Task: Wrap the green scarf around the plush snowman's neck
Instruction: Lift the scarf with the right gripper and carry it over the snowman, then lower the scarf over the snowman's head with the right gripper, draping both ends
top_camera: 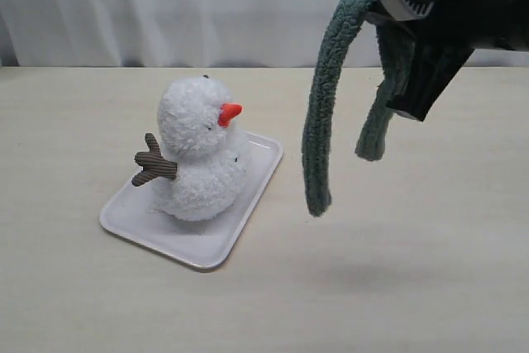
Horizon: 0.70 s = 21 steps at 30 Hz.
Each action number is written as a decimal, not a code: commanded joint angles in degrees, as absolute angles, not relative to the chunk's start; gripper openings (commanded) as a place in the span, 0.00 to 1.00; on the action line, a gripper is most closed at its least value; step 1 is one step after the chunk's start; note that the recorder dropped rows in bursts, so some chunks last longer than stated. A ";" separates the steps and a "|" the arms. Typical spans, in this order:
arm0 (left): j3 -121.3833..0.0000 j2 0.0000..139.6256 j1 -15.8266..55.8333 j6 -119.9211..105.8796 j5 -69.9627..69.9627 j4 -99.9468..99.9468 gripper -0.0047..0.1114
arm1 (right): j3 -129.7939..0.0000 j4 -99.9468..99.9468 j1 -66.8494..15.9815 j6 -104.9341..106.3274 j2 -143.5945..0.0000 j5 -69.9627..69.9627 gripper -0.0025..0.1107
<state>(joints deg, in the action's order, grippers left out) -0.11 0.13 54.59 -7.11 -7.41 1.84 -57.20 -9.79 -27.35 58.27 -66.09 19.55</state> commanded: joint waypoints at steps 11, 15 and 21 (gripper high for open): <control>0.00 0.00 54.71 -7.09 -5.61 2.60 0.04 | -57.36 -9.59 -39.59 73.72 -71.66 1.10 0.06; 0.00 0.00 54.71 -7.09 -5.61 2.60 0.04 | -58.95 -9.59 -39.59 79.04 -78.36 0.66 0.06; 0.00 0.00 54.71 -7.09 -5.61 2.60 0.04 | -64.17 -9.59 -40.13 91.47 -87.81 0.78 0.06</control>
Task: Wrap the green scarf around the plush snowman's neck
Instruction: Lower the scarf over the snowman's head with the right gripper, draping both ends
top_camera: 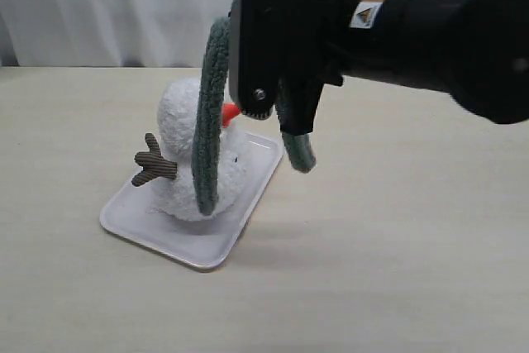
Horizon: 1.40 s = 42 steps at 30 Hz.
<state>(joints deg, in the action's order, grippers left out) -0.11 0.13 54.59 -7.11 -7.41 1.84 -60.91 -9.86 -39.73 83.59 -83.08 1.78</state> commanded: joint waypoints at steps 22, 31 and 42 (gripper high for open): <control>0.00 0.00 54.71 -7.09 -5.61 2.60 0.04 | -80.89 7.02 -39.99 96.38 -109.34 -1.69 0.06; 0.00 0.00 54.71 -7.09 -5.61 2.60 0.04 | -81.29 14.43 -36.71 96.38 -110.43 -1.73 0.06; 0.00 0.00 54.71 -7.09 -5.61 2.60 0.04 | -81.29 14.43 -35.20 96.38 -111.67 -12.37 0.06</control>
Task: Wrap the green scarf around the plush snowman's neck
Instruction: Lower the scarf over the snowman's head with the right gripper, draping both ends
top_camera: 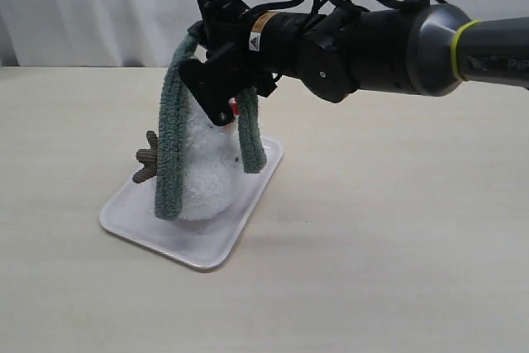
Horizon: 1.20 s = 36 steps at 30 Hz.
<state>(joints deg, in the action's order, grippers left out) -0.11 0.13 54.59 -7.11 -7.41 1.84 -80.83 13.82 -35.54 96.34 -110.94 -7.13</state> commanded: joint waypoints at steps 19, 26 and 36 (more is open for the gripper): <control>0.00 0.00 54.71 -7.09 -5.61 2.60 0.04 | -81.27 14.43 -36.80 91.62 -116.21 -16.39 0.06; 0.00 0.00 54.71 -7.09 -5.61 2.60 0.04 | -80.92 14.43 -38.11 87.39 -115.87 -13.36 0.06; 0.00 0.00 54.71 -7.09 -5.61 2.60 0.04 | -80.92 12.40 -38.11 87.29 -113.08 -3.30 0.06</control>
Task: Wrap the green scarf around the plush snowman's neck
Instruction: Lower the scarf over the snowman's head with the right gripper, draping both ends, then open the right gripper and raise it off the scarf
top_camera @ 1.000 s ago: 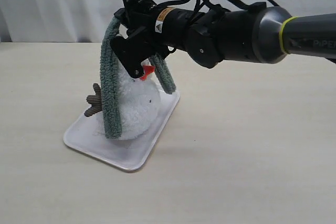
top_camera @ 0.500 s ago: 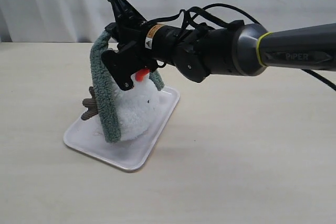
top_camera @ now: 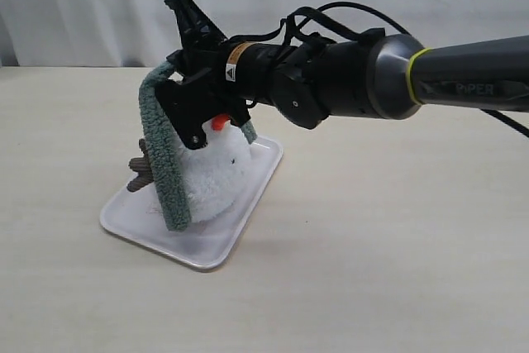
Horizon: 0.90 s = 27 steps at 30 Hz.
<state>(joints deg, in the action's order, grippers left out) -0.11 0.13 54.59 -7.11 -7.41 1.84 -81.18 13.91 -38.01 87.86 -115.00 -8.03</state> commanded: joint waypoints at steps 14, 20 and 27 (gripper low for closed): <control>0.00 0.00 54.71 -7.09 -5.61 2.60 0.04 | -80.92 12.31 -38.11 77.28 -112.30 -1.46 0.08; 0.00 0.00 54.71 -7.09 -5.61 2.60 0.04 | -80.92 12.31 -38.11 77.28 -112.30 -1.46 0.36; 0.00 0.00 54.71 -7.09 -5.61 2.60 0.04 | -80.92 12.31 -38.11 67.78 -112.30 -0.74 0.61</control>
<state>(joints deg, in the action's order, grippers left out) -0.11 0.13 54.59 -7.11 -7.41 1.84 -81.18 12.68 -38.01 73.39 -112.69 -1.87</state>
